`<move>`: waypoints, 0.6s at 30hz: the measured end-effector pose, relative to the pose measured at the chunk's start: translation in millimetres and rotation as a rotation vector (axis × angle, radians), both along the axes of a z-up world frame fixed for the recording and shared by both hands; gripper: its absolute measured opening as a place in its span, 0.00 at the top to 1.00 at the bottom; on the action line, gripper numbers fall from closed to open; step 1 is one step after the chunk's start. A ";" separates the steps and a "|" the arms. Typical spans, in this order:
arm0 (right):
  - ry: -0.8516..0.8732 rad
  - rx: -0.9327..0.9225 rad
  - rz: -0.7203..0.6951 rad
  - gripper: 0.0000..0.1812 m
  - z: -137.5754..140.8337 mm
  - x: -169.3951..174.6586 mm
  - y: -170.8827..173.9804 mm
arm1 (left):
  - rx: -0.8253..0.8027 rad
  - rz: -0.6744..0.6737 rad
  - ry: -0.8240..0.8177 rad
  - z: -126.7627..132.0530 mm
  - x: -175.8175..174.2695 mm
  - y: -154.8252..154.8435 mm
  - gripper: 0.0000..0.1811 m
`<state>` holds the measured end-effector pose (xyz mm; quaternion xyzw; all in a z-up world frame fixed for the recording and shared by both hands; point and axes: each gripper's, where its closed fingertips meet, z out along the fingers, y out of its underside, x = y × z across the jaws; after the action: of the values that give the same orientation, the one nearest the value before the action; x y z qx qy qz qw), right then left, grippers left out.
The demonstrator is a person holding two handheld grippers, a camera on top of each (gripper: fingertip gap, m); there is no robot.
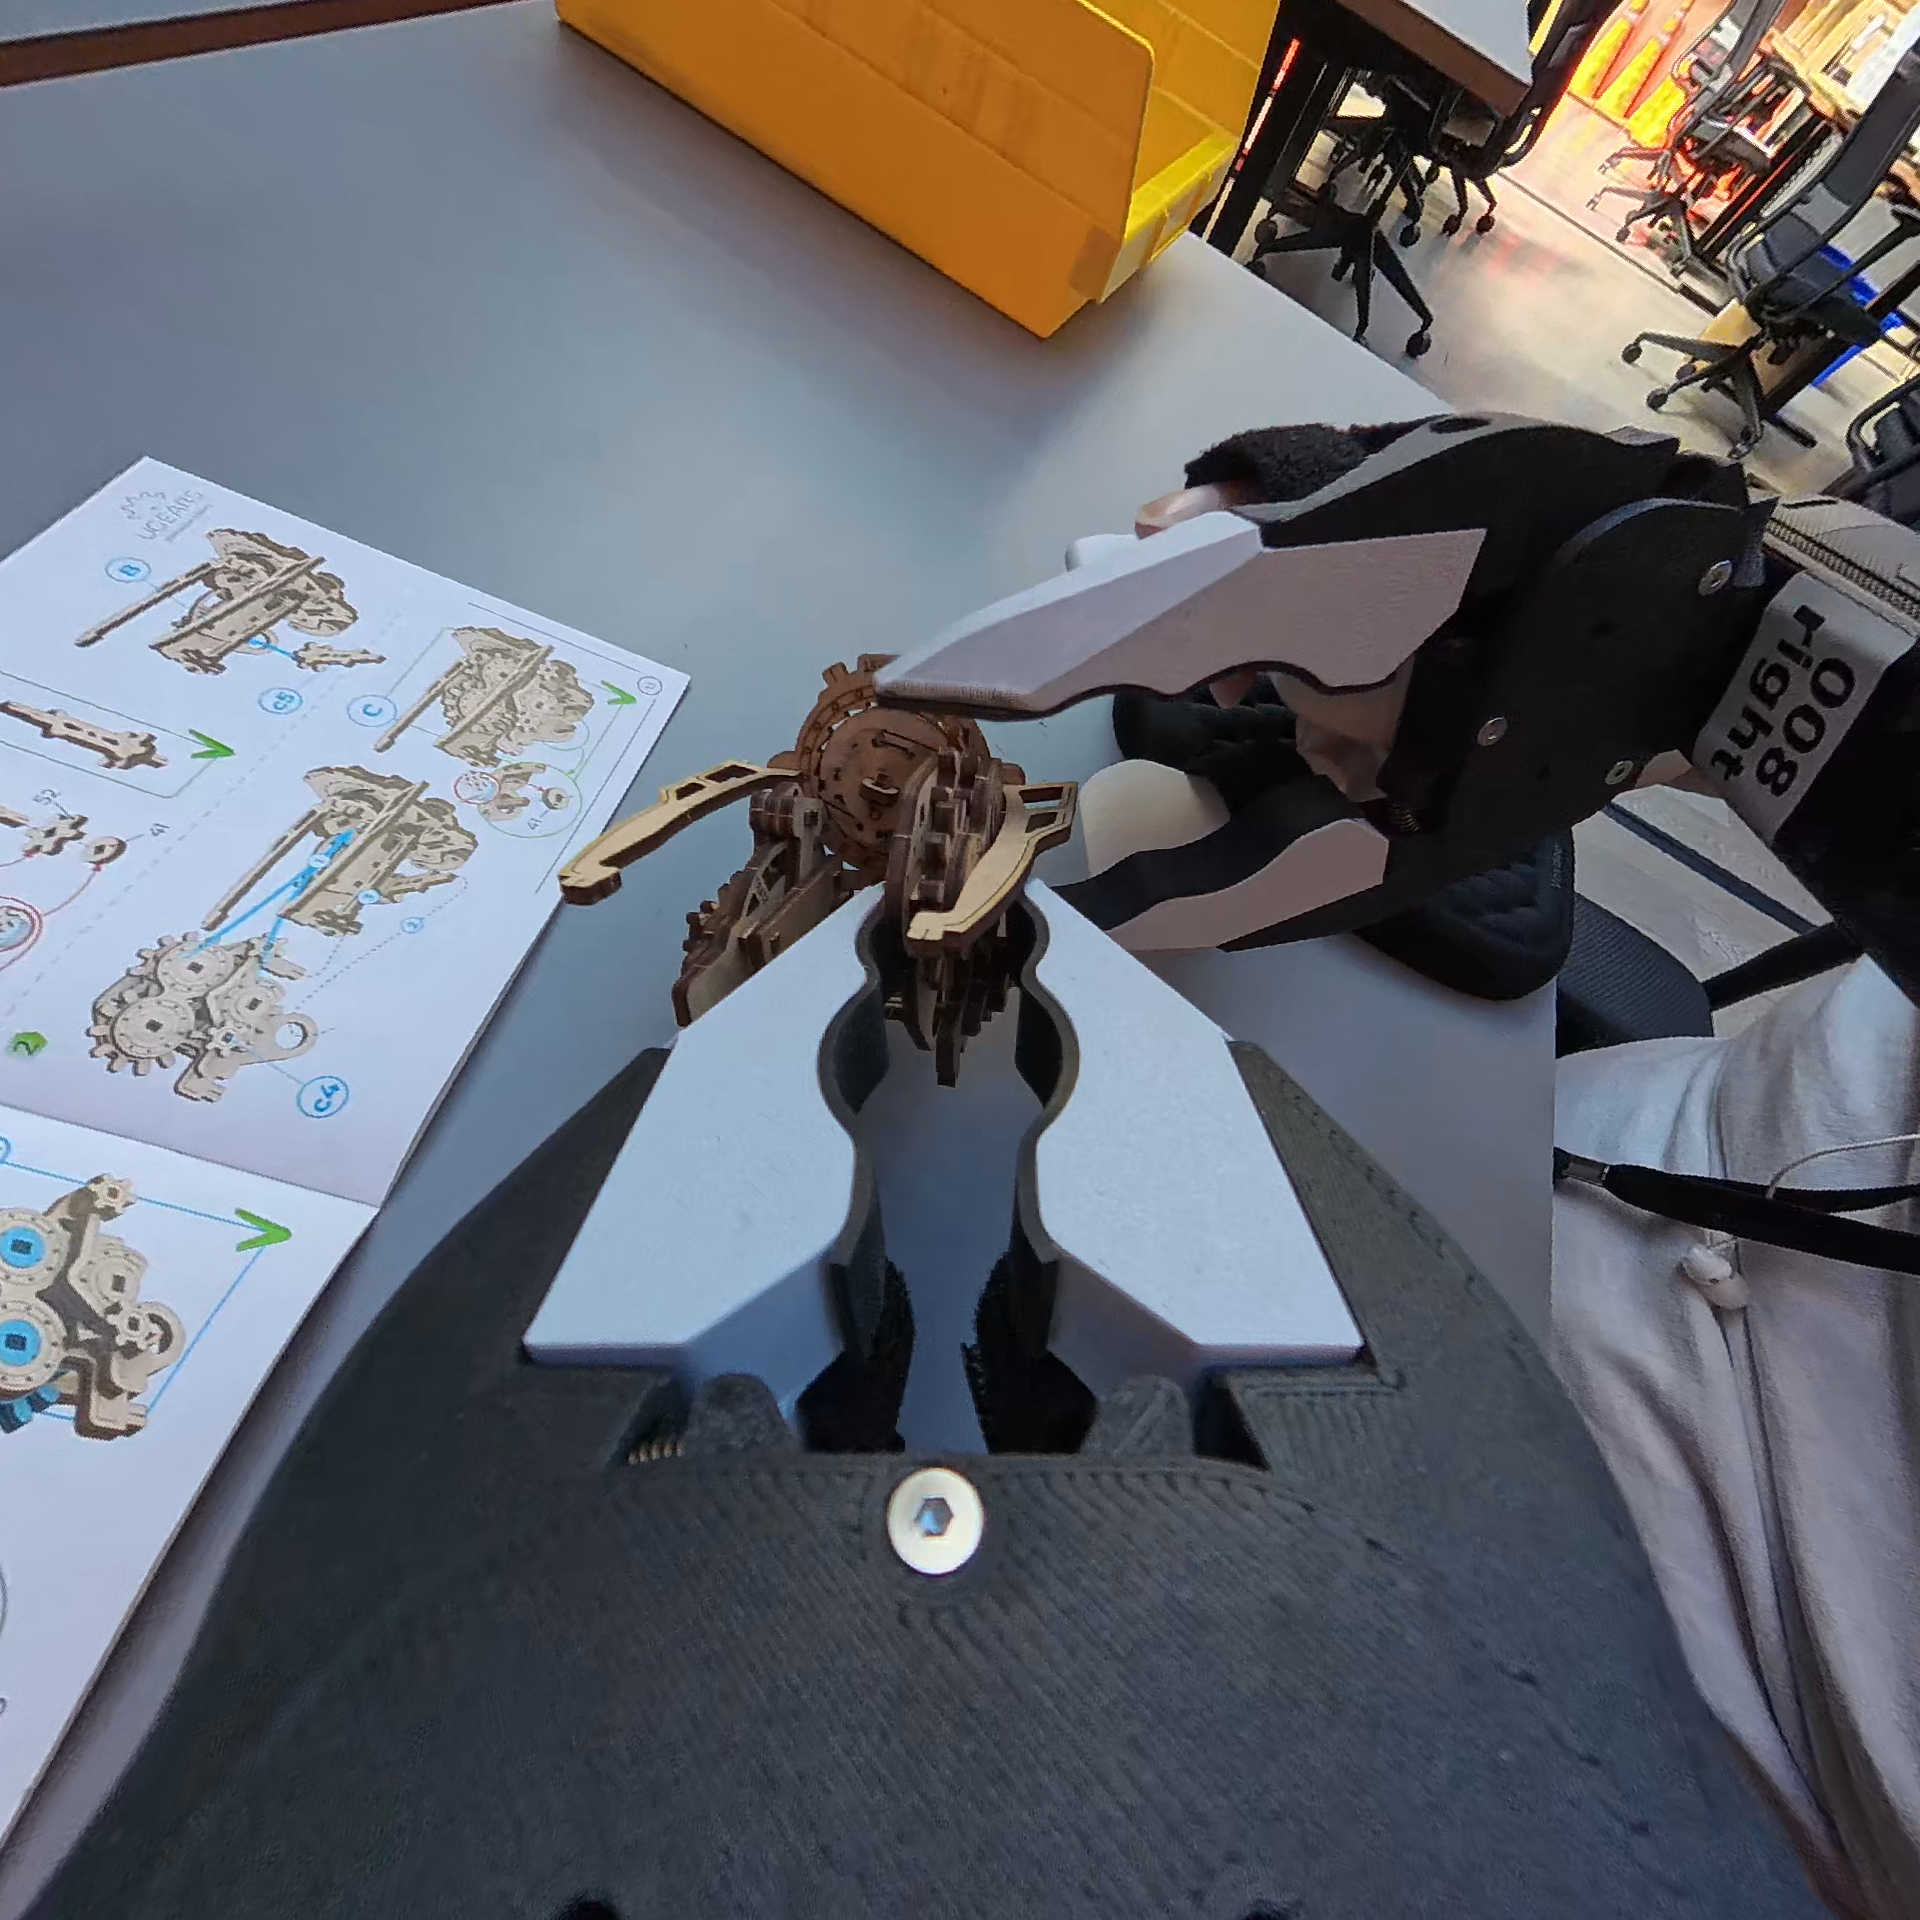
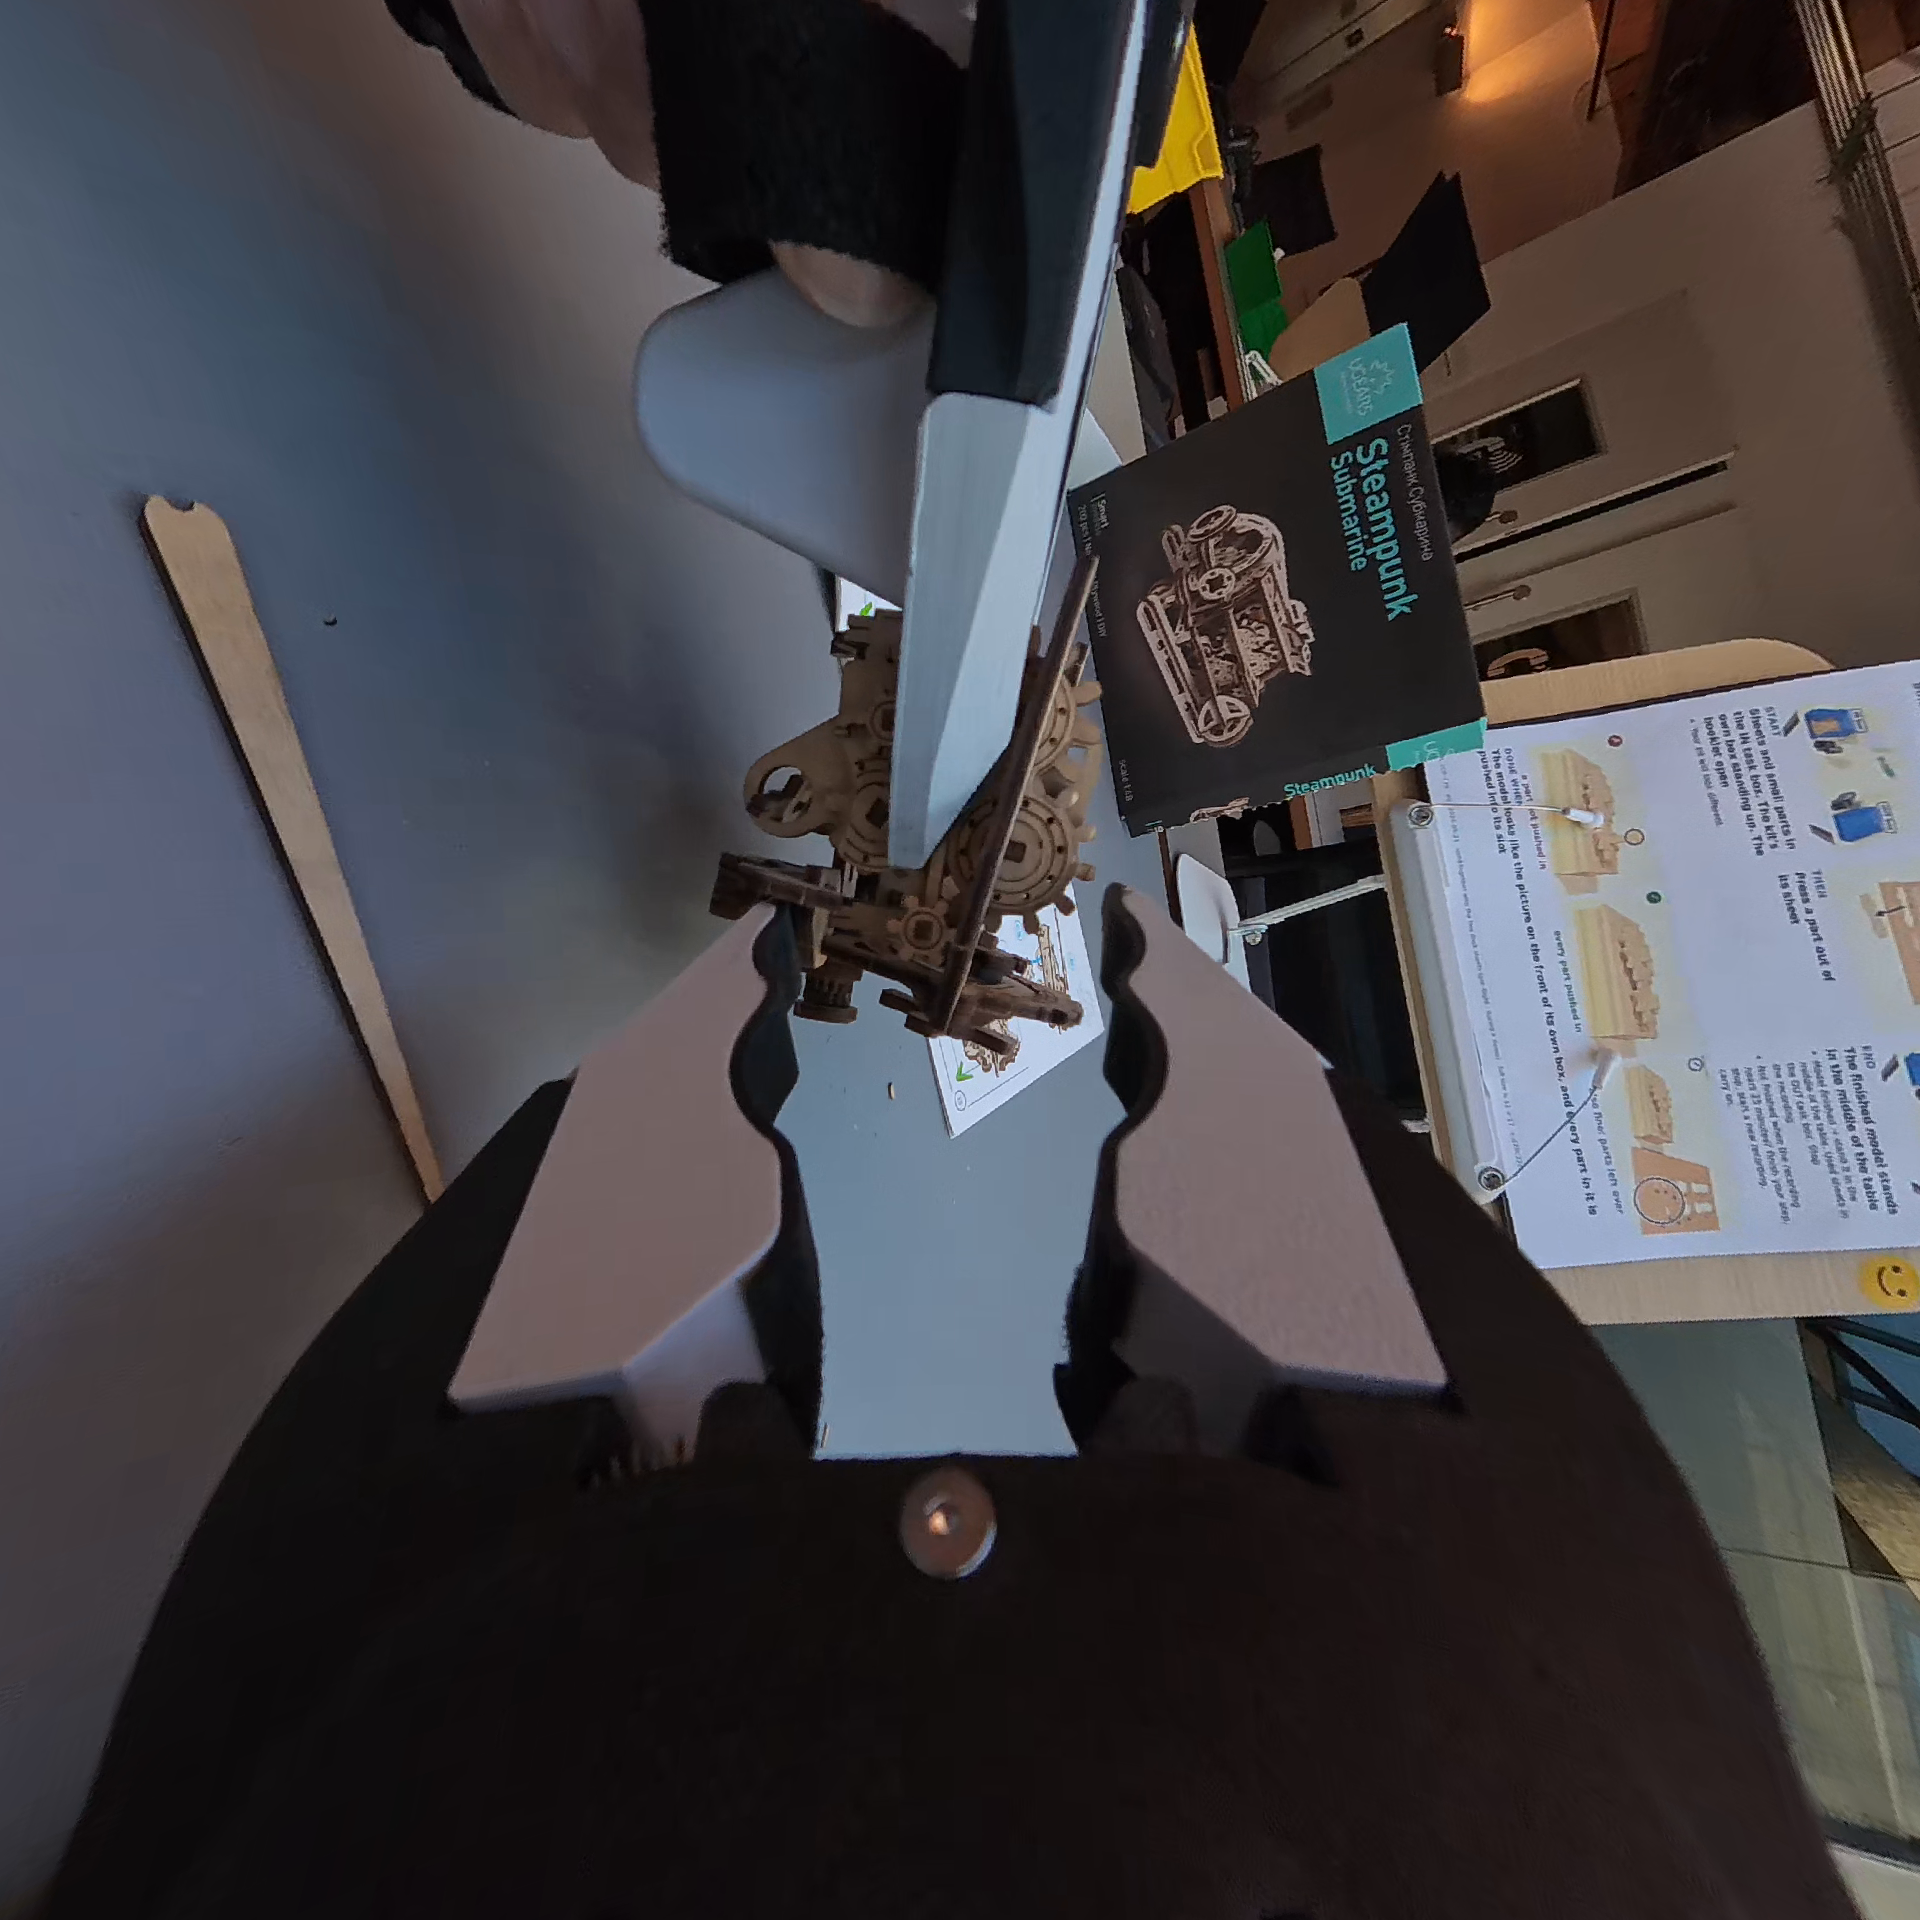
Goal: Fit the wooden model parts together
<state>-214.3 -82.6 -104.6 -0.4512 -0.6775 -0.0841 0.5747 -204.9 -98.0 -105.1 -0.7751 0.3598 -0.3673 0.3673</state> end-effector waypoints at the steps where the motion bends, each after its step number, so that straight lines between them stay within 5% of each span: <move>1: -0.010 0.004 0.009 0.69 -1.5 -0.5 -1.1 | -0.003 -0.003 0.007 -1.1 0.3 -0.3 0.90; 18: -0.064 -0.023 0.011 0.71 -11.6 0.0 -4.6 | -0.029 -0.017 0.024 -11.3 2.7 -2.7 0.90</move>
<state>-214.3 -87.2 -116.2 -0.4510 -0.6990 -0.0876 0.5480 -202.2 -100.7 -116.4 -0.7816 0.3655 -0.3662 0.3484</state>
